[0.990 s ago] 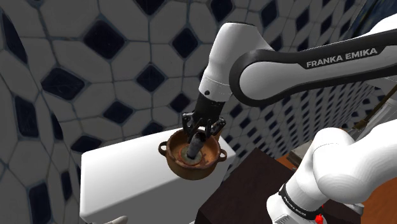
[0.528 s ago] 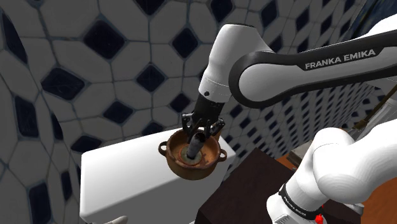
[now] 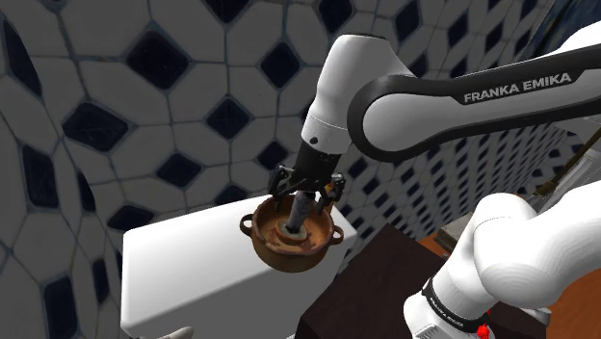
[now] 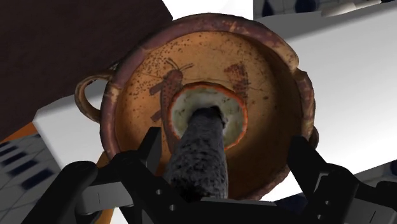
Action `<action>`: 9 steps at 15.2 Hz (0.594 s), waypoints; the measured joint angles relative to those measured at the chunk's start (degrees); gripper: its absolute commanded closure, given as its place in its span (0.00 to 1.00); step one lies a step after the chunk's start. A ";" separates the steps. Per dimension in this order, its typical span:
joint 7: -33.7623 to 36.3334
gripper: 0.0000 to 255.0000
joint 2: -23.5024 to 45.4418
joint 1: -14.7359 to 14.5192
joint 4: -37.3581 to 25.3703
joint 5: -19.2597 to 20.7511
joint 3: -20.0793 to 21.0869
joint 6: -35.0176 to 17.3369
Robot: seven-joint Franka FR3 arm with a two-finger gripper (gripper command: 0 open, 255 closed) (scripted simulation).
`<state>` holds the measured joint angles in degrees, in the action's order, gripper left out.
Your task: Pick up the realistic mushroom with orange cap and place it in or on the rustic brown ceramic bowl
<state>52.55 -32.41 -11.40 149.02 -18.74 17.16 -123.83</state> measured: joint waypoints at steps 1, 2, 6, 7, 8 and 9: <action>-0.17 0.00 -0.89 0.21 -0.98 0.38 -0.62 1.86; 0.03 0.00 -1.86 0.28 -2.01 0.67 -0.98 3.86; 0.29 0.00 -3.10 0.42 -3.96 1.18 -1.59 7.14; 0.29 0.00 -3.11 0.44 -4.07 1.22 -1.63 7.28; 0.28 0.00 -3.11 0.46 -4.13 1.24 -1.66 7.36; 0.27 0.00 -3.12 0.46 -4.16 1.25 -1.67 7.40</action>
<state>52.82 -35.53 -10.94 144.86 -17.49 15.48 -116.43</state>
